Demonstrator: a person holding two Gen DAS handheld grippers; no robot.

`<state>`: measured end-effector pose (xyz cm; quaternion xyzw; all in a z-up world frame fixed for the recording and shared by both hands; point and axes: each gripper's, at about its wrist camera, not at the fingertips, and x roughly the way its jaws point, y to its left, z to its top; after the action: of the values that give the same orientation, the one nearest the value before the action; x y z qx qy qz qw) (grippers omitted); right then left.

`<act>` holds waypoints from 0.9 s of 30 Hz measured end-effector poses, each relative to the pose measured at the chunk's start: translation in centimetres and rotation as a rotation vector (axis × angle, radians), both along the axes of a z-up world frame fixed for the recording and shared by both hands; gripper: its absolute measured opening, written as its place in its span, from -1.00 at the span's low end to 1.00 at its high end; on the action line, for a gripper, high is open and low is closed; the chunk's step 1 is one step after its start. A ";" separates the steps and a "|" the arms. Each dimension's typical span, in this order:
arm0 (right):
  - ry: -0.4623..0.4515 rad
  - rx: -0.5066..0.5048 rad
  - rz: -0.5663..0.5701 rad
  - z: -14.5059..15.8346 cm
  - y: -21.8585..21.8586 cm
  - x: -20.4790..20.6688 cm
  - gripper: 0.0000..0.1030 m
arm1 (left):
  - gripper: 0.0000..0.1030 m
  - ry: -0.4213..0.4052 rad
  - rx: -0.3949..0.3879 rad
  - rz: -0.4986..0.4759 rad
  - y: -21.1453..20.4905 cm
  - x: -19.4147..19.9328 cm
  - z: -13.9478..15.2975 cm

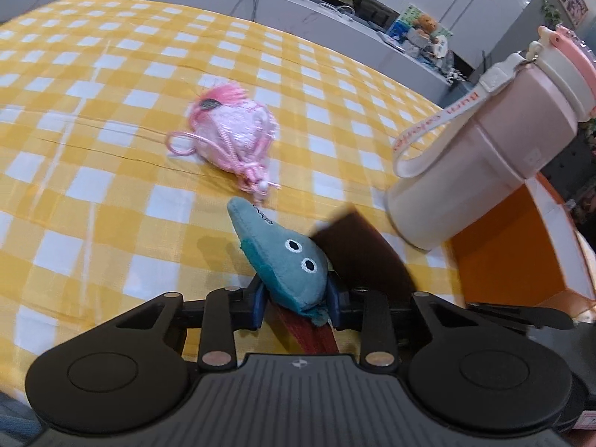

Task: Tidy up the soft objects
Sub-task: 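Lift the teal plush with the left gripper and the hat with the right over the box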

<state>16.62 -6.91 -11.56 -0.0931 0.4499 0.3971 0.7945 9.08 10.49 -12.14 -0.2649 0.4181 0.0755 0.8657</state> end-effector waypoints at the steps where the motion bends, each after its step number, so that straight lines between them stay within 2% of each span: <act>1: -0.001 -0.001 -0.017 0.0 -0.3 0.1 -0.90 | -0.31 0.003 0.008 0.006 0.1 -0.1 0.0; 2: 0.003 0.003 -0.030 0.0 -0.6 0.3 -0.97 | -0.30 0.003 0.003 0.010 0.2 -0.2 0.0; 4: -0.001 0.013 -0.050 0.2 -0.8 0.5 -0.97 | -0.31 -0.001 -0.008 0.006 0.2 -0.4 0.1; 10: -0.055 0.053 -0.080 1.7 -1.4 -0.1 -0.98 | -0.31 -0.038 0.056 -0.026 -0.5 -1.2 1.2; 14: -0.090 0.070 -0.088 3.2 -2.0 -1.1 -0.98 | -0.32 -0.051 0.061 -0.016 -0.5 -2.0 1.9; 19: -0.117 0.104 -0.107 5.7 -3.3 -2.2 -0.98 | -0.31 -0.093 0.084 -0.018 -1.4 -3.1 3.8; 27: -0.113 0.159 -0.162 9.2 -6.7 -3.5 -0.98 | -0.31 -0.148 0.094 -0.055 -3.7 -3.9 7.5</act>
<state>13.15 -13.62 -2.37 -0.0157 0.3777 0.3603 0.8528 5.17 6.81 -4.59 -0.2171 0.3561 0.0515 0.9074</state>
